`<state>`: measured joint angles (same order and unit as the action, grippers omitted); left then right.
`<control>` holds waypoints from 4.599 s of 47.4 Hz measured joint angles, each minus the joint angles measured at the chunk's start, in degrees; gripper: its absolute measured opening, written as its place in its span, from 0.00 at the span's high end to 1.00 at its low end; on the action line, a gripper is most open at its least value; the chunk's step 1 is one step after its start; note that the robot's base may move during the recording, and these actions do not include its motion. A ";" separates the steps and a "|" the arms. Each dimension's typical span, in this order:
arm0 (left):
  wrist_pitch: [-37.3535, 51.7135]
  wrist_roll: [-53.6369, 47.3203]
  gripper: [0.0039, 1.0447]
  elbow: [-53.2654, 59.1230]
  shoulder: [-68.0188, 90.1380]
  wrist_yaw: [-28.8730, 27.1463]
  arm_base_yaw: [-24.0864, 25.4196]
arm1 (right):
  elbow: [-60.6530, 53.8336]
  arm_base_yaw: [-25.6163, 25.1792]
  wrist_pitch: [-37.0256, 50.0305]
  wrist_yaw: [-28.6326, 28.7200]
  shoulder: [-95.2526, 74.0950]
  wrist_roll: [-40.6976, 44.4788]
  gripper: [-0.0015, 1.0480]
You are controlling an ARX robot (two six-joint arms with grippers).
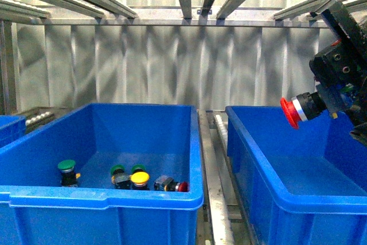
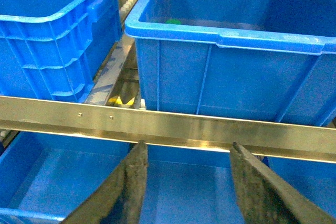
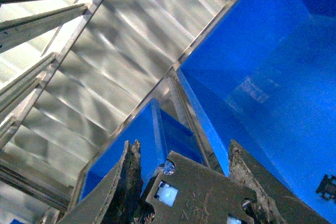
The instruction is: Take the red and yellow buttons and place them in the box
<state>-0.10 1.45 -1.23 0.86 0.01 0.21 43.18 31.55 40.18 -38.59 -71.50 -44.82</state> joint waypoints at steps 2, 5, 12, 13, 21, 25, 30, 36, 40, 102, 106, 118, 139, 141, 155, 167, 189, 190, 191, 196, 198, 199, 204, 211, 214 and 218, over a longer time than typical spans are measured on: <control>0.00 -0.22 0.66 0.00 -0.02 -0.02 -0.02 | -0.09 0.00 0.02 0.00 0.22 0.09 0.62; 0.00 -0.39 0.75 0.00 -0.02 -0.02 -0.02 | -0.26 -0.02 0.17 -0.09 0.44 0.50 0.62; 0.00 -0.61 0.97 0.00 -0.02 -0.02 -0.02 | -0.55 -0.02 0.35 -0.13 0.76 0.98 0.62; 0.00 -0.59 0.98 0.00 -0.02 -0.02 -0.02 | -0.57 -0.02 0.35 -0.15 0.83 0.98 0.62; 0.00 -0.81 0.98 0.00 -0.02 -0.02 -0.02 | -0.76 -0.02 0.44 -0.15 1.07 1.01 0.62; 0.00 -0.81 0.98 0.00 -0.02 -0.02 -0.04 | -0.87 -0.09 0.44 -0.17 1.42 1.01 0.62; 0.00 -0.81 0.82 0.00 -0.02 -0.02 -0.04 | -1.18 -0.17 0.44 -0.15 1.97 0.98 0.62; 0.00 -0.81 0.55 0.00 -0.02 -0.02 -0.04 | -1.66 -0.50 0.44 -0.04 2.36 0.96 0.62; 0.00 -0.83 0.36 0.00 -0.02 -0.02 -0.04 | -1.70 -0.66 0.44 0.02 2.56 0.98 0.62; 0.09 -1.05 0.07 0.00 -0.02 0.39 -0.04 | 1.66 -14.88 -7.28 3.91 1.46 2.69 0.62; 0.09 -1.03 0.07 0.00 -0.02 0.15 -0.07 | 10.67 -18.67 -12.48 6.69 -4.07 11.43 0.62; 0.11 -1.03 0.07 0.00 -0.02 -0.02 -0.07 | 33.03 -26.99 -34.82 14.34 -21.16 32.39 0.62; 0.11 -1.03 0.07 0.00 -0.02 -0.02 -0.07 | 58.80 -37.92 -61.59 22.45 -44.39 37.86 0.62; 0.11 -1.03 0.07 0.00 -0.02 -0.02 -0.07 | 61.31 -38.56 -63.67 23.28 -46.31 37.86 0.62; 0.11 -1.03 0.07 0.00 -0.02 -0.02 -0.07 | 74.51 -40.41 -69.02 24.83 -57.29 39.08 0.62; 0.11 -1.03 0.07 0.00 -0.02 -0.02 -0.07 | 80.39 -41.05 -71.12 25.99 -64.17 40.06 0.62; 0.11 -1.03 0.07 0.00 -0.02 -0.02 -0.07 | 68.22 -41.48 -60.04 30.93 -52.17 33.90 0.03; 0.11 -1.03 0.07 0.00 -0.02 -0.02 -0.07 | 66.34 -41.48 -58.84 31.52 -50.27 33.83 0.03; 0.11 -1.03 0.07 0.00 -0.02 -0.02 -0.07 | 64.94 -41.48 -58.01 32.04 -48.87 33.77 0.03; 0.11 -1.03 0.07 0.00 -0.02 -0.02 -0.07 | 57.92 -41.18 -53.75 32.59 -42.34 33.42 0.03; 0.11 -1.03 0.07 0.00 -0.02 -0.02 -0.07 | 53.62 -40.92 -51.08 33.29 -38.56 33.22 0.03; 0.11 -1.03 0.07 0.00 -0.02 -0.02 -0.07 | 51.84 -40.81 -50.07 33.55 -37.00 33.18 0.03; 0.11 -1.03 0.07 0.00 -0.02 -0.02 -0.07 | 41.05 -40.15 -44.48 35.89 -27.80 32.57 0.03; 0.11 -1.03 0.07 0.00 -0.02 -0.02 -0.07 | 28.79 -40.06 -38.27 37.03 -17.09 32.48 0.03; 0.11 -1.03 0.07 0.00 -0.02 -0.02 -0.07 | 22.56 -39.98 -33.03 38.23 -11.58 33.40 0.04; 0.09 -1.03 0.07 0.00 -0.02 0.02 -0.07 | 9.29 -38.82 -20.26 44.22 -1.09 40.02 0.22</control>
<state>-0.01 0.43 -1.23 0.84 0.03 0.14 52.47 -7.27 19.92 5.63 -72.60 -4.80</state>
